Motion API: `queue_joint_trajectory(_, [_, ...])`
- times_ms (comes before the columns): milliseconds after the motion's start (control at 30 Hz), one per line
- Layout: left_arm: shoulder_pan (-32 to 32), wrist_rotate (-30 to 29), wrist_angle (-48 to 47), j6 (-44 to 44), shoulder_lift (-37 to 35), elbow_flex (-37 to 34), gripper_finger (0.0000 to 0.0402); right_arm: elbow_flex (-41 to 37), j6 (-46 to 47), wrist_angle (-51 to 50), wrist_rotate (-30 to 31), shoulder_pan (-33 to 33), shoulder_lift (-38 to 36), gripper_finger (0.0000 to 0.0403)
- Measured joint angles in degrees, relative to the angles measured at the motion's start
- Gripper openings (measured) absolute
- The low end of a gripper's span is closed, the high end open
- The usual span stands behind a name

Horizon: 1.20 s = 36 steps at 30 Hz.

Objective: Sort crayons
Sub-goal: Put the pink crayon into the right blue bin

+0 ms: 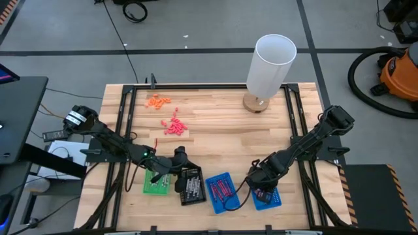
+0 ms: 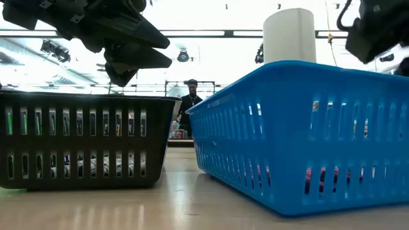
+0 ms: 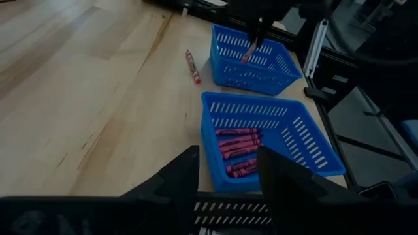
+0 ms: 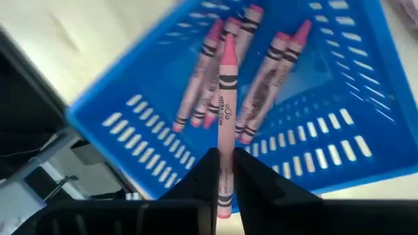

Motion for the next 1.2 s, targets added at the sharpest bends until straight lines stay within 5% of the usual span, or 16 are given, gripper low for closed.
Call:
queue_joint_trajectory(333, [0.04, -0.48, 0.04, 0.24, 0.00, -0.01, 0.0165, 3.51, -1.00, -5.52, -3.64, -2.04, 0.04, 0.0104])
queue_joint_trajectory(733, [0.04, -0.52, 0.00, 0.33, -0.02, -0.02, 0.0165, 6.64, -24.53, -10.39, 15.33, -7.85, 0.00, 0.0105])
queue_joint_trajectory(1200, [0.04, -0.52, -0.25, 0.39, -0.04, -0.02, 0.0165, -3.15, -37.72, -1.39, 16.97, -12.36, 0.00, 0.0177])
